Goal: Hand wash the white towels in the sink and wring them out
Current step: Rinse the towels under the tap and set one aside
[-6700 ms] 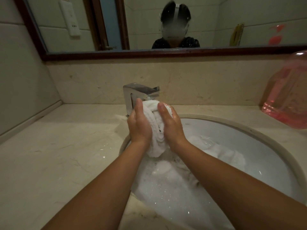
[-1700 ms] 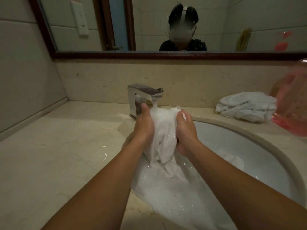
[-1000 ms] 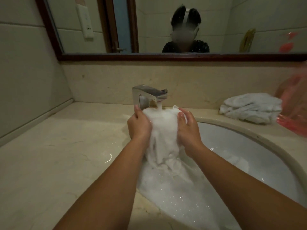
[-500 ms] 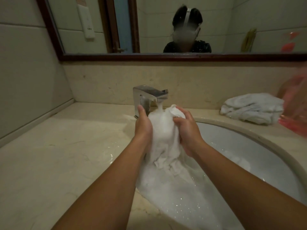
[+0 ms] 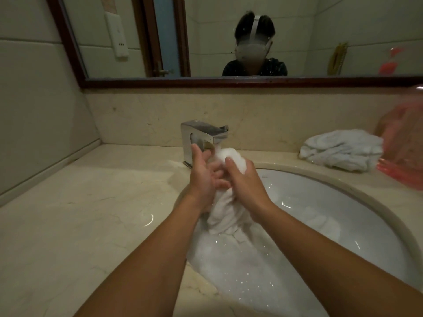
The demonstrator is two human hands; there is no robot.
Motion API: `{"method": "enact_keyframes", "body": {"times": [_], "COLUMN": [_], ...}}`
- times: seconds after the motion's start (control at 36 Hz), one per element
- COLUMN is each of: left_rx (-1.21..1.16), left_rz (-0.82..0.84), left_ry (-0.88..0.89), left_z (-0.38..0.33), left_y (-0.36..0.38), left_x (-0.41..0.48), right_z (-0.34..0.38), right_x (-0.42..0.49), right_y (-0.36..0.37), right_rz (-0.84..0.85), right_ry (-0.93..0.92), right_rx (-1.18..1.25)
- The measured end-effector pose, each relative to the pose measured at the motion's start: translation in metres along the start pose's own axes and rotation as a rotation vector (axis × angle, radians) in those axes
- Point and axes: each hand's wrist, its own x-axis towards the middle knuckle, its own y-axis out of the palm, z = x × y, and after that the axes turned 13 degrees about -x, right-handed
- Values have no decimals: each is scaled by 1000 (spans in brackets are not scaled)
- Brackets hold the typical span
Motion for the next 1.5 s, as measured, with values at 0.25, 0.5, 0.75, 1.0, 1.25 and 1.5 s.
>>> {"method": "enact_keyframes", "body": {"times": [0.25, 0.5, 0.75, 1.0, 1.25, 1.5], "left_rx": [273, 289, 290, 555, 471, 281], "left_rz": [-80, -142, -107, -324, -359, -154], "left_ry": [147, -130, -259, -10, 176, -42], "left_z": [3, 15, 11, 0, -4, 28], "left_y": [-6, -11, -3, 11, 1, -12], "left_x": [13, 23, 14, 6, 4, 23], "right_z": [-4, 0, -5, -12, -11, 0], "right_x": [22, 31, 42, 33, 24, 34], "right_y": [-14, -10, -7, -17, -17, -28], "right_rz": [5, 144, 114, 172, 230, 205], "right_ry": [240, 292, 300, 116, 89, 23], "right_rx": [275, 673, 622, 379, 502, 843]}}
